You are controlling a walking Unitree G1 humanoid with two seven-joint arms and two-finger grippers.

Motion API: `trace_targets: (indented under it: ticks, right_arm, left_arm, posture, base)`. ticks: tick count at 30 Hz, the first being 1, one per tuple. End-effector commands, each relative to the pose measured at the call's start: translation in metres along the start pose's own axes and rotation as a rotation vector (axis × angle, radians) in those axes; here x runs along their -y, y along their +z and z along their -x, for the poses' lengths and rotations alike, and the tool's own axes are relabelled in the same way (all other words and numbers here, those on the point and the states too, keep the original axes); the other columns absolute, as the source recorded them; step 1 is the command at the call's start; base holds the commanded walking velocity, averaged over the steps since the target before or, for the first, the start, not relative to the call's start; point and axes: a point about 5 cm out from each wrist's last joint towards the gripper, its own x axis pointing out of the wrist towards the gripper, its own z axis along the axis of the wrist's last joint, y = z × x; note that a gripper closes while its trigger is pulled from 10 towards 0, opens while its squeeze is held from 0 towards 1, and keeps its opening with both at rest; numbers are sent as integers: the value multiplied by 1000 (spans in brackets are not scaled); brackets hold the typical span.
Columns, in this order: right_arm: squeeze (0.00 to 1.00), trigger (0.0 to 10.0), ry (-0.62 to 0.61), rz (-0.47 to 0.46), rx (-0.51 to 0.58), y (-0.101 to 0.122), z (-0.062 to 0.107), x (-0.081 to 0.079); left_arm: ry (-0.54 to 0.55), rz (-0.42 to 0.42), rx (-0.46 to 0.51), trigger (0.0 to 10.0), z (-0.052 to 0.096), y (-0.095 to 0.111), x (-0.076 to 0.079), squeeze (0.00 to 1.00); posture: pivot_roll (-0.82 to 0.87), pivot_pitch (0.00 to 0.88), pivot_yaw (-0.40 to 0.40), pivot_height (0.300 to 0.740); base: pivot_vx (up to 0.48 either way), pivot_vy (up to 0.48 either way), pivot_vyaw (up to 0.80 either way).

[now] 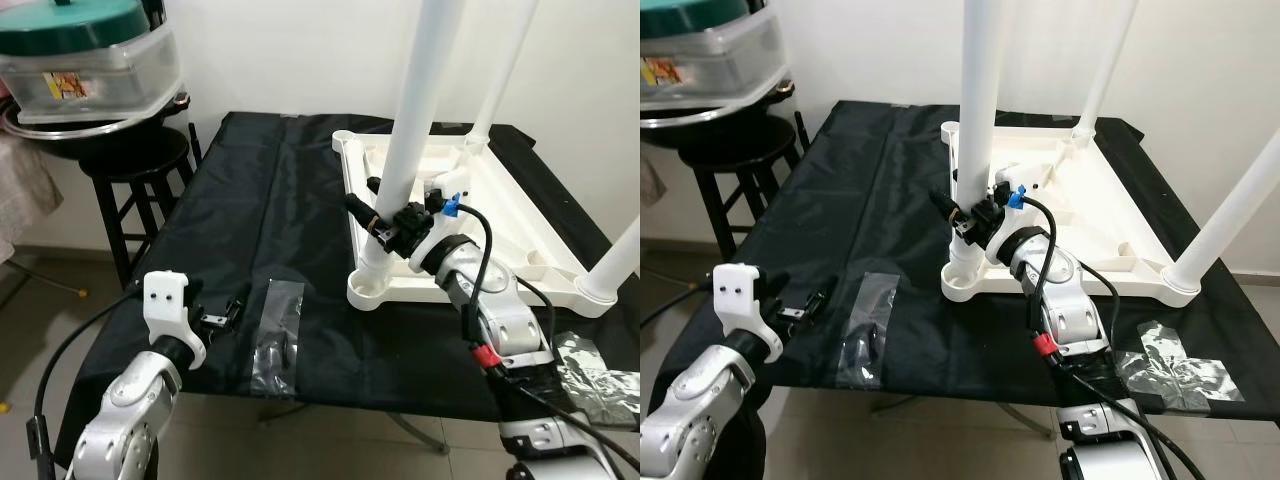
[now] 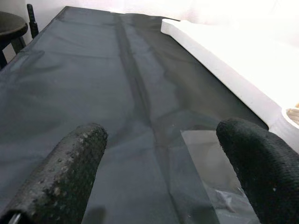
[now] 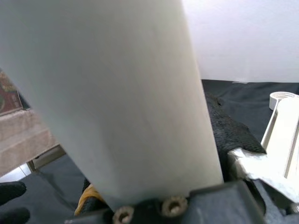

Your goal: Building children table

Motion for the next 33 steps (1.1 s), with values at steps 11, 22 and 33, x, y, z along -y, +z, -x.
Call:
trace_targets:
  ticks: [11,22,33]
  right_arm:
    - [0,10000,204,-103,18,34,-29,-26]
    - [0,10000,439,-39,83,55,-21,-8]
    - [0,10000,762,-40,159,100,-15,21]
  left_arm:
    - [105,-54,-34,10000,7,-13,-4,0]
    - [103,-10,15,10000,14,15,6,0]
    - [59,33,24,10000,26,35,17,0]
  posture:
    - [-27,66,-32,740]
    - [-26,256,-28,740]
    - [-14,366,-15,740]
  base:
    - [0,0,0]
    - [0,0,0]
    - [0,0,0]
